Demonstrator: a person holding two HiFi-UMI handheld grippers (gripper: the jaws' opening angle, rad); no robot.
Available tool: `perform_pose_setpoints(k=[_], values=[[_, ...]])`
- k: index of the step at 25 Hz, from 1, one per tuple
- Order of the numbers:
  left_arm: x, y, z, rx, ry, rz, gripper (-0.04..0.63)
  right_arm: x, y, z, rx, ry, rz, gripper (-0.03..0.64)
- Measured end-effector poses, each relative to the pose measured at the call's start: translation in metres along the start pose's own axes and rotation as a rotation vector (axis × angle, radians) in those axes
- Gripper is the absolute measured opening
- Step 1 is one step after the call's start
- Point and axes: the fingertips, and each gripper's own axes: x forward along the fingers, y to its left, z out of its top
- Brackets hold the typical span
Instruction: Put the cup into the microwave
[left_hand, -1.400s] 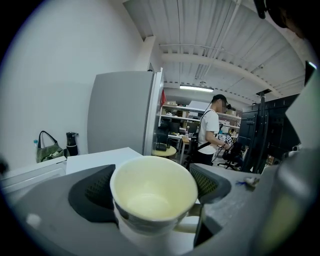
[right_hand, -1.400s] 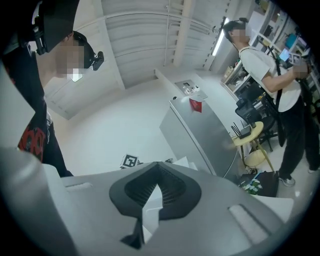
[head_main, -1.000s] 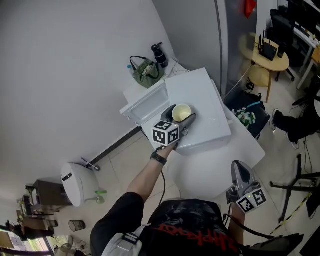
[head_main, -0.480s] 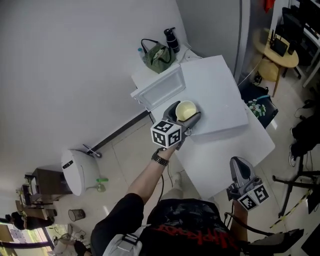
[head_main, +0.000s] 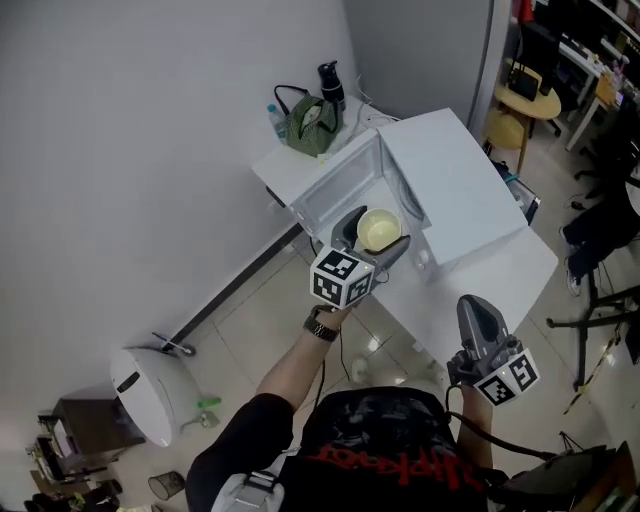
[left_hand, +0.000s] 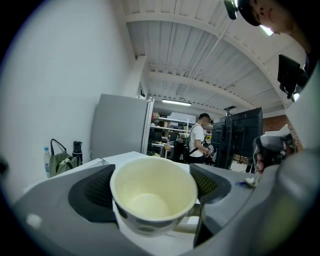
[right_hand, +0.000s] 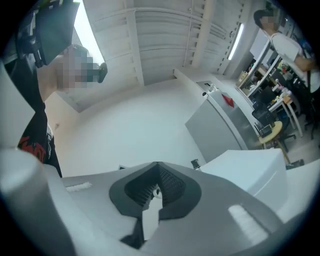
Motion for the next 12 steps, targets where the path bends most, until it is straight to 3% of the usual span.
perform_pose_setpoints(k=[6, 12], values=[[-0.031, 0.026, -0.022, -0.026, -0.005, -0.073, 0.454, 0.039, 0.073, -0.026, -0.086, 0.040, 0.048, 0.000], [-0.008, 0.053, -0.044, -0.063, 0.016, -0.120, 0.454, 0.083, 0.066, -0.022, -0.114, 0.044, 0.075, 0.000]])
